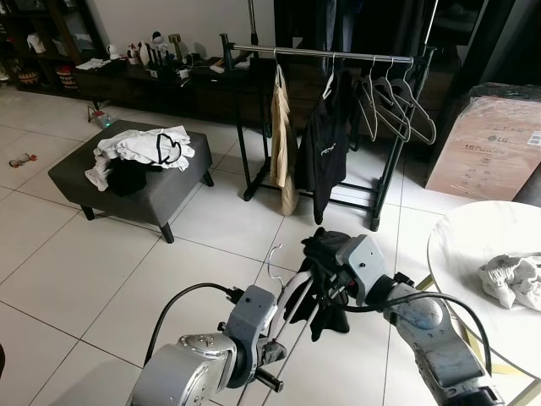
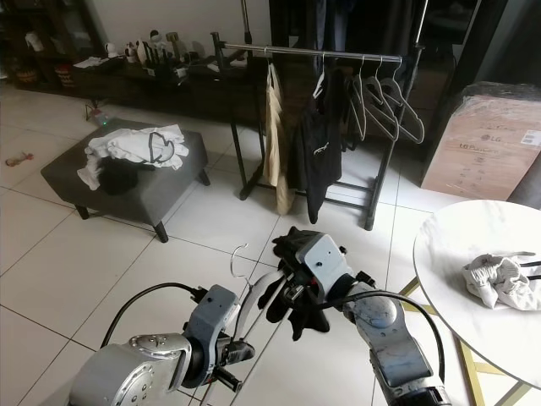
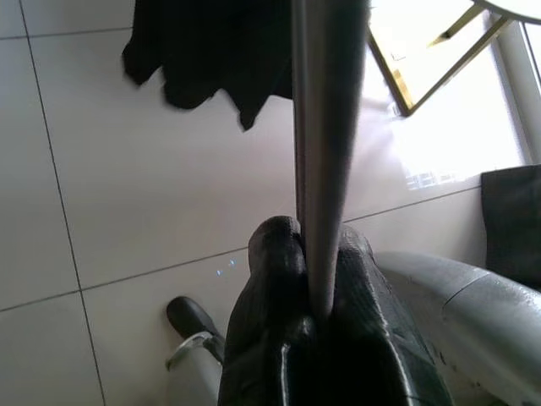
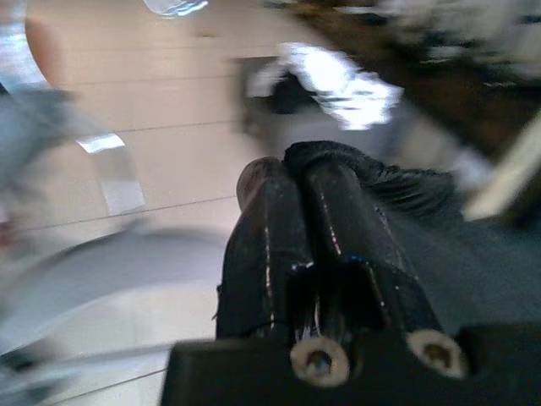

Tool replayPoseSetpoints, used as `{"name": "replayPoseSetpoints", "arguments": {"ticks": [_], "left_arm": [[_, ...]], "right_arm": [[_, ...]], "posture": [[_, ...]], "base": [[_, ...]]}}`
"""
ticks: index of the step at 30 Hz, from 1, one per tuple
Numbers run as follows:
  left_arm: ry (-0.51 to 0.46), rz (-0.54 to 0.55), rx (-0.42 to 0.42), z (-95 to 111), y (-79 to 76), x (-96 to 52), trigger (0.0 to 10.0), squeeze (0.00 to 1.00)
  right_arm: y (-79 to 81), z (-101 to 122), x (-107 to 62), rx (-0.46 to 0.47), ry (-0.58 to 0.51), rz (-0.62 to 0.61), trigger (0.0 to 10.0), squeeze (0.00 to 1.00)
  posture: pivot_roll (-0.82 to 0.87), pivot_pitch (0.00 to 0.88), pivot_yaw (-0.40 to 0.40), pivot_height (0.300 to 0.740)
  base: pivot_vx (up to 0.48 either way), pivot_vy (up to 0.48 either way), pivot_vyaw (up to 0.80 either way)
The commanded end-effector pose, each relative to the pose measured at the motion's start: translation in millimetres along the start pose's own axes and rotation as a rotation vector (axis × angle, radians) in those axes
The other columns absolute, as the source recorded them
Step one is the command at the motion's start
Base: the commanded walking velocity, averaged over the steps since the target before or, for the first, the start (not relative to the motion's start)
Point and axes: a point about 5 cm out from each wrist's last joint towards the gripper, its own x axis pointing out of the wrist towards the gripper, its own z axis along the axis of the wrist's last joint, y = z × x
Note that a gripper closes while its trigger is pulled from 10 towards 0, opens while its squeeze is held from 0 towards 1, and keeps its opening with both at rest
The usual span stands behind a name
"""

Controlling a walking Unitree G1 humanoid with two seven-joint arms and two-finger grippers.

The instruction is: Hang hanger

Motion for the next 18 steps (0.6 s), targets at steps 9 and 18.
{"name": "replayPoseSetpoints", "arguments": {"ticks": [9,18], "left_arm": [[0.027,-0.013,-0.002,-2.4,-1.2,0.3,10.0,0.0],[0.001,0.013,0.002,1.3,1.7,0.6,10.0,0.0]], "right_arm": [[38.4,1.4,-11.3,0.01,0.08,0.364,0.0,0.0],[30.2,-13.6,-11.0,-0.077,0.2,0.307,0.0,0.0]], "posture": [[-0.04,0.086,0.041,0.74],[-0.04,0.086,0.04,0.74]], "base": [[0.0,0.0,0.0],[0.0,0.0,0.0]]}}
